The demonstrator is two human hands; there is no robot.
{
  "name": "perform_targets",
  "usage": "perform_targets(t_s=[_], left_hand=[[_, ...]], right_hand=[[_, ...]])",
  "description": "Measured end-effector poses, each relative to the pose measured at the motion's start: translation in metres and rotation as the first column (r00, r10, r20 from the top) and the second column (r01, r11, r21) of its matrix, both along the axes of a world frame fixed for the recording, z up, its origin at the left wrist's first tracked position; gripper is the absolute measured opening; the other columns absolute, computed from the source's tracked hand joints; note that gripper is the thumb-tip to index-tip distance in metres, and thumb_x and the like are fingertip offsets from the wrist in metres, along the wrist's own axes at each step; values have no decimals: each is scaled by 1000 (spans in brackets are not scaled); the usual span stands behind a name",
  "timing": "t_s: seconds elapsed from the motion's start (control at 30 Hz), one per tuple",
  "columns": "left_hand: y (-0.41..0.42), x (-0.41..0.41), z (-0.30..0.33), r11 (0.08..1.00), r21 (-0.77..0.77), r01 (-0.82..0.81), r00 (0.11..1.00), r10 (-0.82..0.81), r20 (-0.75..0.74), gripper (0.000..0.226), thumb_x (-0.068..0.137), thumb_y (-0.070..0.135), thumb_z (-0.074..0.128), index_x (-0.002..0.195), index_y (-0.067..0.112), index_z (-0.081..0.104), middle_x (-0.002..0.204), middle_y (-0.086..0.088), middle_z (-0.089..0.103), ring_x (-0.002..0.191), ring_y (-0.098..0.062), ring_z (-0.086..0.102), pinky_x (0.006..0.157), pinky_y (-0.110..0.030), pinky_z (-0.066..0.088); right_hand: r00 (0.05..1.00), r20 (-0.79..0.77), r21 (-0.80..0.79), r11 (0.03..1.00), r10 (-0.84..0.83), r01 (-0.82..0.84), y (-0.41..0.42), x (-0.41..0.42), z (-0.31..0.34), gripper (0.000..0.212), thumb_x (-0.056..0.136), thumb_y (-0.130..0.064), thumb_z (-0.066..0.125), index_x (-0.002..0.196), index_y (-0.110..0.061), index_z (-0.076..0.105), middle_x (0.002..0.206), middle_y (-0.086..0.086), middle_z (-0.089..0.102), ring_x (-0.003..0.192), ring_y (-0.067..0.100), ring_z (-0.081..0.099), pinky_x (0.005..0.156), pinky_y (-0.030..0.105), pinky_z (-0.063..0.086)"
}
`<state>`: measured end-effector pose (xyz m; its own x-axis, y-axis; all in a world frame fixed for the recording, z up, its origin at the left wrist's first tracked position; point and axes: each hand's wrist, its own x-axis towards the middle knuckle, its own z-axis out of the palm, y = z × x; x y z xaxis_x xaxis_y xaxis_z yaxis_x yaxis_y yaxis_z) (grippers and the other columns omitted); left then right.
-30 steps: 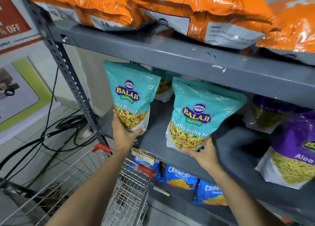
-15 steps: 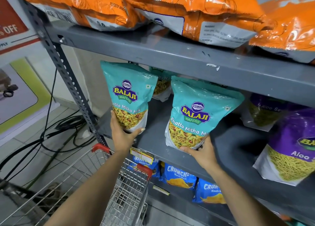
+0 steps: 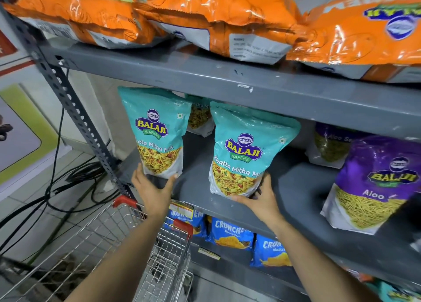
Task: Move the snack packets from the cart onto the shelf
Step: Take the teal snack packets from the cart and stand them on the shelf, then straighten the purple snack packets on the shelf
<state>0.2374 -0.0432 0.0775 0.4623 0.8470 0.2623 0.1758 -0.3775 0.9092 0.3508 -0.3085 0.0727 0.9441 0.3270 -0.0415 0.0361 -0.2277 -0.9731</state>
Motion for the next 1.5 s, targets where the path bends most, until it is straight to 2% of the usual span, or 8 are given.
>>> perform_targets(t_s=[0.17,0.3,0.43,0.63,0.73,0.93,1.17,1.5], left_hand=[[-79,-11,-3,958,235,163,982,-180,51,9,84,9,60,90,14,57,92,6,47,86,-18,49,77,-49,47],[-157,3,-3,811,252,528,832,-554,36,17,80,-2,59,83,12,69,93,11,58,91,-11,60,76,-39,52],[-239,39,4,635,129,762,647,-758,-83,30,80,16,72,109,7,70,113,-6,64,109,-16,60,97,-41,48],[-332,99,15,421,-291,859,389,-907,-164,129,52,36,93,153,14,15,156,2,30,143,-7,30,116,-30,30],[-358,120,14,384,-274,881,372,-923,-97,109,46,31,97,135,30,35,134,9,57,113,19,51,88,-3,41],[-366,138,10,485,-275,830,471,-874,-120,96,46,35,96,127,29,44,118,8,66,104,-11,62,85,-23,49],[-330,125,9,466,-284,838,428,-884,-188,79,41,48,93,97,70,42,96,47,61,91,28,53,66,5,40],[-321,114,4,490,-285,824,456,-872,-180,93,40,58,91,120,45,45,107,37,64,100,15,59,71,0,45]], right_hand=[[988,74,31,991,-133,131,-57,-22,-4,82,68,-13,89,138,-29,49,132,-7,56,124,6,53,99,20,44],[845,412,-41,919,-342,392,-137,-48,-9,23,81,-17,77,89,-37,67,93,-11,67,76,8,67,59,18,52],[677,487,-32,763,-552,645,-218,-65,-9,17,80,-34,77,77,-36,60,75,-10,64,64,11,59,65,33,49],[368,474,32,433,-800,901,-340,-52,0,75,54,-56,83,108,-17,48,106,12,52,101,35,54,91,44,42],[396,491,-149,373,-776,916,-380,-36,0,110,50,-44,91,133,8,42,136,32,47,130,42,42,114,53,30],[525,340,-185,492,-780,850,-386,-23,-13,152,45,-37,97,157,-8,-1,164,18,18,151,31,22,121,46,23],[474,313,-139,454,-823,880,-370,-14,-8,152,43,-42,97,157,-21,-2,160,15,26,143,35,36,112,49,34],[444,296,-97,435,-846,895,-366,-9,-5,149,45,-41,97,157,-19,1,161,12,25,148,28,27,117,45,29]])
